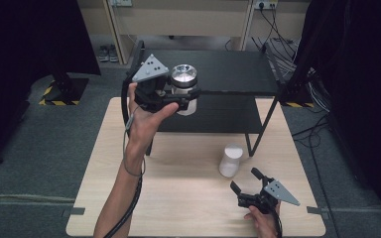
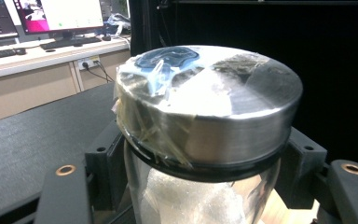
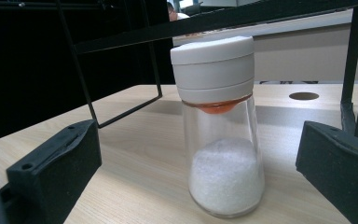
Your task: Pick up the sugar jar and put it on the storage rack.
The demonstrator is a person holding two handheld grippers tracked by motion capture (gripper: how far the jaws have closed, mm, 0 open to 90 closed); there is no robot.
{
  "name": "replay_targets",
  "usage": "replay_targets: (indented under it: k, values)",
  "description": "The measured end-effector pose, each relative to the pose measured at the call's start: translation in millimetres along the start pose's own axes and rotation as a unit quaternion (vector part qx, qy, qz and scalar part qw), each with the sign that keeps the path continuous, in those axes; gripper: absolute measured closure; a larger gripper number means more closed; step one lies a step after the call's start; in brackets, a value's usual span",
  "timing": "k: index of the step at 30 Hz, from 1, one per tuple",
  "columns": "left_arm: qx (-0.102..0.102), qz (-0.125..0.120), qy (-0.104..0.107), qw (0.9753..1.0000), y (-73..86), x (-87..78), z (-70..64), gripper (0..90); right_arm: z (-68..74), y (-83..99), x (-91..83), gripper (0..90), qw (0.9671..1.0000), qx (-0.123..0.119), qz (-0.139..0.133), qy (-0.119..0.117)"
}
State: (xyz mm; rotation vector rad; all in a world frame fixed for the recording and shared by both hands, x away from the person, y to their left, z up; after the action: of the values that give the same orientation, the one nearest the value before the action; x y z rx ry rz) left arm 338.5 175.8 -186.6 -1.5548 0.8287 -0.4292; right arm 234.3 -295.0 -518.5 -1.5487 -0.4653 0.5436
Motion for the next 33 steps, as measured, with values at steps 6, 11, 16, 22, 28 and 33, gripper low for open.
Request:
replay_targets:
  k: [6, 11, 16, 22, 28, 33]
  values:
    - [-0.006, 0.005, -0.02, 0.9998, -16.1, 10.5, 2.6, 31.2, 0.3, 0.1, 0.2, 0.4, 1.0, -0.001, 0.0, -0.001]
    - [-0.015, 0.007, -0.042, 0.999, -25.8, 22.3, 6.4, 31.2, 0.3, 0.0, 0.1, 0.4, 1.0, -0.001, 0.0, 0.0]
    - [-0.026, 0.009, -0.07, 0.9972, -36.2, 34.4, 10.1, 31.2, -0.3, 0.1, -0.2, 0.4, 1.0, 0.001, 0.0, 0.0]
    - [-0.037, 0.003, -0.081, 0.996, -40.6, 42.1, 16.7, 31.2, -0.1, 0.1, -0.4, 0.4, 1.0, 0.0, -0.001, 0.001]
    - [-0.044, 0.001, -0.098, 0.9942, -45.0, 49.6, 21.4, 31.2, -0.4, 0.3, -0.6, 0.4, 1.0, 0.002, 0.0, 0.002]
    - [-0.047, 0.005, -0.112, 0.9926, -45.2, 56.9, 25.4, 31.2, -0.5, 0.9, -0.4, 0.4, 1.0, 0.002, -0.001, 0.002]
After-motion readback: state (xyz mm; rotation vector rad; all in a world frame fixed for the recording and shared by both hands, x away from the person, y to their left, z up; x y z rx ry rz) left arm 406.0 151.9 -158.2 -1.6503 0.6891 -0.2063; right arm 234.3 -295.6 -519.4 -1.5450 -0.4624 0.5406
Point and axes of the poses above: each handheld gripper's, and its own axes: x roughly forward along the jaws, y roughly out of its underside, z roughly to its left, the point moved 4 cm from there along x, roughly forward along the jaws, and after that the axes turned 10 degrees about -x, right-handed, at the moved point
